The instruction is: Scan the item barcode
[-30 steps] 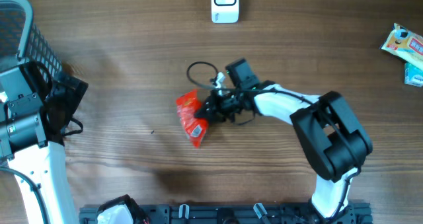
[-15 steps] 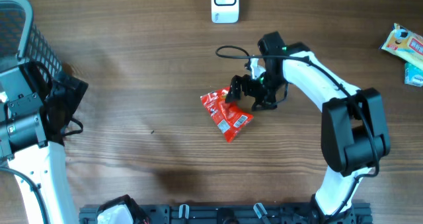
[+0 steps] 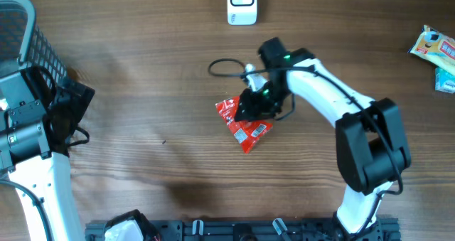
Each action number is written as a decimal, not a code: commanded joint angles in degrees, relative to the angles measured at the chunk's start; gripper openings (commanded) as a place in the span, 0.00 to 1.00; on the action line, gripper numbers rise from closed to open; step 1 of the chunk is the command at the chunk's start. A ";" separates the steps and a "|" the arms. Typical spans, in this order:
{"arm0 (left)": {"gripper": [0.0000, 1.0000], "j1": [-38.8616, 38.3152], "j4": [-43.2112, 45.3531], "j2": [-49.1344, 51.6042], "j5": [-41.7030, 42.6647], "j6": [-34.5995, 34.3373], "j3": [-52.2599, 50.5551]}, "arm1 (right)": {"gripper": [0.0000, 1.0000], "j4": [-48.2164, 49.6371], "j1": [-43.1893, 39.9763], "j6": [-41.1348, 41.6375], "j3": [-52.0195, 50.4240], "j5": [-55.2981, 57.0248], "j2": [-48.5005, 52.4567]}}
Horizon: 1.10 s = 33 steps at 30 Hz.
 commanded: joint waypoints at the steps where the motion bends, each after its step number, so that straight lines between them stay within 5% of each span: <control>1: 1.00 0.37 0.00 0.28 -0.76 -0.72 0.11 | 0.30 3.67 4.35 -0.50 1.11 1.86 -1.07; 4: 1.00 0.37 -0.02 0.28 -0.76 -0.72 0.11 | 0.17 5.68 6.56 7.56 -0.72 17.44 -0.81; 11: 1.00 0.37 0.00 0.28 -0.76 -0.74 0.11 | 0.17 13.18 3.04 9.68 -9.09 18.49 -0.74; 15: 1.00 0.37 -0.02 0.28 -0.76 -0.72 0.11 | 0.04 9.55 1.60 7.72 -7.39 15.98 -0.87; 19: 1.00 0.37 0.00 0.28 -0.76 -0.72 0.11 | 0.04 -3.37 1.55 4.79 2.80 17.40 -2.16; 24: 1.00 0.37 0.00 0.28 -0.76 -0.72 0.11 | 0.04 -18.14 1.49 8.87 15.45 33.27 -3.28; 29: 1.00 0.37 0.00 0.28 -0.76 -0.72 0.11 | 0.04 -18.51 1.51 11.32 13.03 33.88 -3.30; 33: 1.00 0.37 0.00 0.28 -0.76 -0.72 0.11 | 0.04 -9.66 1.51 16.35 2.58 35.45 -3.19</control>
